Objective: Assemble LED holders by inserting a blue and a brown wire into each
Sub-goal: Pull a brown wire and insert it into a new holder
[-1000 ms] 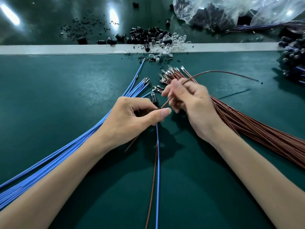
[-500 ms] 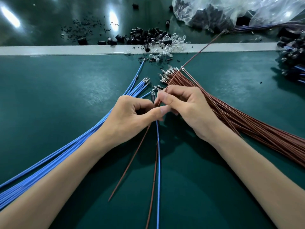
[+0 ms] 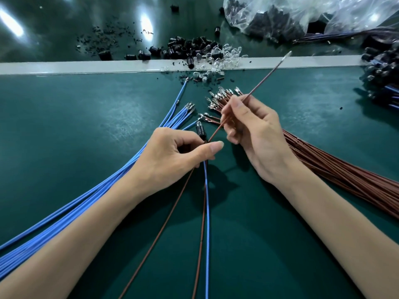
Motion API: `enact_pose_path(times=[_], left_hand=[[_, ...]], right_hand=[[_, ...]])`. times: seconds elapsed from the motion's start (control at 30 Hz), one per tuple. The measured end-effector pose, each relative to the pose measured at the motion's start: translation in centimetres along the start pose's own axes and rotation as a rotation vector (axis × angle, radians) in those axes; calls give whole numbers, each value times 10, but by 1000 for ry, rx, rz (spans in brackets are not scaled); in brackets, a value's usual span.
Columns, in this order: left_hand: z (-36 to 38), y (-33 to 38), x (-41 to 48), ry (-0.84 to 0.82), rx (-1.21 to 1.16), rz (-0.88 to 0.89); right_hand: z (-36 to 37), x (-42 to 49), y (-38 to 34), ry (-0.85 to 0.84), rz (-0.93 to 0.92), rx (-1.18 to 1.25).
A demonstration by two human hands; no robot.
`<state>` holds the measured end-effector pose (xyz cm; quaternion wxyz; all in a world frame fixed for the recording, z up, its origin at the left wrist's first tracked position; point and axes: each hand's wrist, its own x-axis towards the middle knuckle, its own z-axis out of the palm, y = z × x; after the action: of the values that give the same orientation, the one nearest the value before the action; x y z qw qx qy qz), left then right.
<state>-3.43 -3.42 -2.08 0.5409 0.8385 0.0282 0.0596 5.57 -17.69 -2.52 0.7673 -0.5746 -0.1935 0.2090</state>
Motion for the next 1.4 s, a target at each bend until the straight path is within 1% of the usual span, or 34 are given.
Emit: enact_pose_path(times=[0.03,0.13,0.17,0.23,0.33,0.4,0.43,0.53,0.57,0.6,0.63,0.73,0.8,0.87,0.93,1.0,1.27,1.4], left_hand=[[0,0,0,5,5,3],[1,0,1,22,19,21],[1,1,1,28,14,21],[2,0,2,47,-8,17],[3,0,2,79,-13,7],[3,0,2,89,1,13],[3,1,2,92,8,21],[3,1,2,90,29,43],[3,1,2,88,30,52],[3,0,2,88,26,56],[3,0,2,91,19,54],[3,-1,2,82,20,43],[4,-2,3,59,42,57],[4,-2,3,53,53,66],[4,-2,3,58,41,72],[4,-2,4,59,39,79],[3,-3,3,51,57,78],[3,-2,3,66,60,93]], right_hand=[[0,0,1,-6,-15,-52],[3,-4,3,-122,-89,-321],[4,-5,3,-143,-93,-352],[2,-4,2,-118,-61,-271],[-1,0,0,-29,38,17],[-1,1,1,10,42,80],[-1,0,2,4,19,35],[2,-4,4,-102,-83,-318],[3,-5,4,-137,-100,-391],[4,-5,4,-148,-103,-390],[4,-5,3,-138,-95,-331],[0,-1,0,-47,-21,-30],[-2,0,0,-1,-14,12],[-2,-1,1,-29,-32,-79],[0,-4,2,-102,-57,-201],[2,-5,2,-136,-59,-231],[2,-5,3,-102,-39,-213],[5,-5,4,-106,-73,-378]])
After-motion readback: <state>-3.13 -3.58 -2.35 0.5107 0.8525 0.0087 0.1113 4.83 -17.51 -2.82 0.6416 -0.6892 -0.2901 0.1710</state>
